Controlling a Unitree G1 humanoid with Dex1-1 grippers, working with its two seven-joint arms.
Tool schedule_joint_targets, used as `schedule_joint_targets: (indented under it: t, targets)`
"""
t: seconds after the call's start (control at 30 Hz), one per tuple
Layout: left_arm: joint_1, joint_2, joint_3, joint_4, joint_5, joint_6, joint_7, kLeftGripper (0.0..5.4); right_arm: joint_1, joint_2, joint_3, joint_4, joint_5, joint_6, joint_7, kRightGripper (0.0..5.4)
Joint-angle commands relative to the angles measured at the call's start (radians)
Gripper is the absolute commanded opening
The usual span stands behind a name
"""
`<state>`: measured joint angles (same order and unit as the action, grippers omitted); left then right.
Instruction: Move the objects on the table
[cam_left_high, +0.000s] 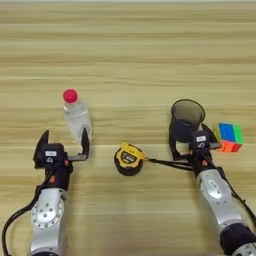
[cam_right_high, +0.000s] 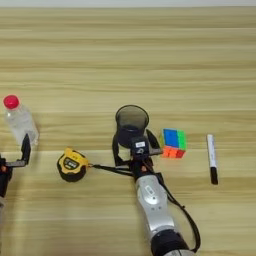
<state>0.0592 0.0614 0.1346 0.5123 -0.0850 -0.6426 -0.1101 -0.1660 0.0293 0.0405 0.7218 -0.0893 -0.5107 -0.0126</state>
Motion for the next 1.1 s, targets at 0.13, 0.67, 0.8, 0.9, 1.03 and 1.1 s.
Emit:
schedule_joint_targets:
  t: [0.13, 0.67, 0.8, 0.9, 1.03, 1.1]
  targets:
    - [-0.001, 0.002, -0.003, -0.003, 0.009, 0.003, 0.004, 5.40, -0.048, -0.011, -0.024, 0.052, 0.015, -0.002, -0.003, 5.37]
    - [-0.003, 0.001, -0.004, 0.002, 0.010, 0.001, 0.005, 5.40, -0.105, -0.013, -0.038, 0.105, 0.016, -0.018, 0.001, 5.37]
    - [-0.003, 0.001, -0.003, 0.003, 0.010, 0.000, 0.005, 5.40, -0.121, -0.015, -0.042, 0.124, 0.020, -0.023, 0.003, 5.37]
    - [-0.003, 0.001, -0.003, 0.003, 0.010, 0.001, 0.005, 5.40, -0.135, -0.017, -0.046, 0.142, 0.024, -0.025, 0.004, 5.37]
    - [-0.003, 0.001, -0.003, 0.003, 0.010, 0.001, 0.004, 5.40, -0.149, -0.019, -0.050, 0.162, 0.029, -0.031, 0.007, 5.37]
    - [-0.004, 0.002, -0.003, 0.004, 0.009, 0.001, 0.004, 5.40, -0.158, -0.018, -0.052, 0.175, 0.030, -0.032, 0.008, 5.37]
